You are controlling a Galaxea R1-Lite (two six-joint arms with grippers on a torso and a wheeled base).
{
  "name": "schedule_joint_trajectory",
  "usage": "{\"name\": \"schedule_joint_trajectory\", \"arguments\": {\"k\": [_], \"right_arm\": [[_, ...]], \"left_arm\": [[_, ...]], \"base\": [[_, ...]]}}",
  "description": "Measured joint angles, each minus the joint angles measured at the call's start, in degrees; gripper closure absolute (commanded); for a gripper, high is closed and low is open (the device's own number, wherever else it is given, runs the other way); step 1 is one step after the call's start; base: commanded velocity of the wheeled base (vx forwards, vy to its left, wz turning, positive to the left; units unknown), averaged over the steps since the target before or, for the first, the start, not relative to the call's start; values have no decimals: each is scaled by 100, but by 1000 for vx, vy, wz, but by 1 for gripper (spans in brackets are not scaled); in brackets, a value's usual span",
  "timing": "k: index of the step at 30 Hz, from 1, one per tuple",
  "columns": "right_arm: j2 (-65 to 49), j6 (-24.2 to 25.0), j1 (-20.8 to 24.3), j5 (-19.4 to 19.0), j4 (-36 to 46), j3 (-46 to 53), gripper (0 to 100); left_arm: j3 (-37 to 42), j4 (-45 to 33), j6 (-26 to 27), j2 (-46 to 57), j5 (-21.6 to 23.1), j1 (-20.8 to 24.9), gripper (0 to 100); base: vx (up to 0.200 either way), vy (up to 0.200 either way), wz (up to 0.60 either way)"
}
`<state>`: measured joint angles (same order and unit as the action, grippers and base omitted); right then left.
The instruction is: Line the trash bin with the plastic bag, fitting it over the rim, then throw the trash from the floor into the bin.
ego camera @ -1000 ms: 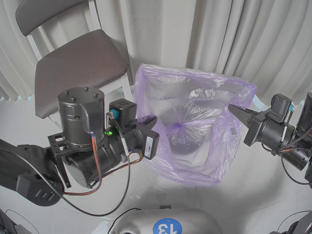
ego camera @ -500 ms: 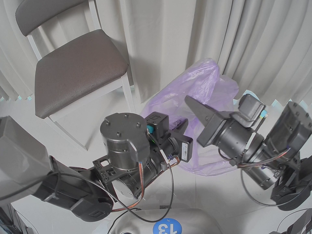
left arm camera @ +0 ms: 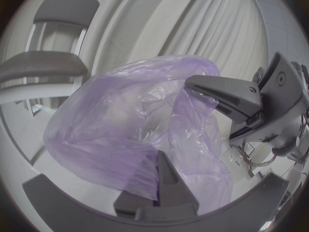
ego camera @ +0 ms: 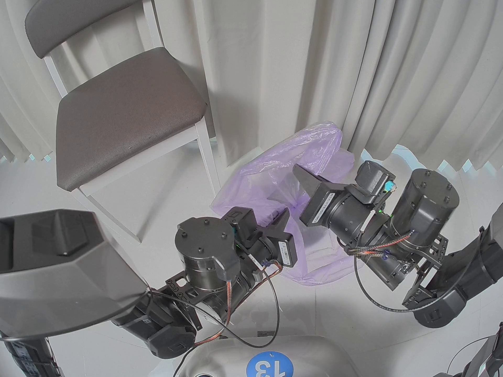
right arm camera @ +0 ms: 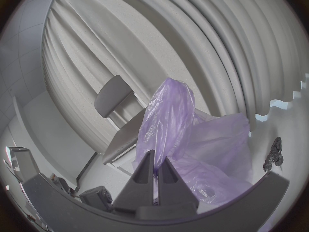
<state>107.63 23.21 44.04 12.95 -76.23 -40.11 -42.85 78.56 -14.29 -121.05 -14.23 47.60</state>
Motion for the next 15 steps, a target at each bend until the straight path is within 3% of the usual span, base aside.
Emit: {"name": "schedule_joint_trajectory", "arguments": {"k": [9, 15], "right_arm": [[347, 54, -577, -160, -20, -151, 100], [571, 108, -830, -182, -33, -265, 100]], "left_arm": [[-295, 106, -523, -596, -5, -240, 100], [-507, 139, -616, -902, -233, -279, 100]], "base": [[0, 0, 0], [0, 0, 0]]}}
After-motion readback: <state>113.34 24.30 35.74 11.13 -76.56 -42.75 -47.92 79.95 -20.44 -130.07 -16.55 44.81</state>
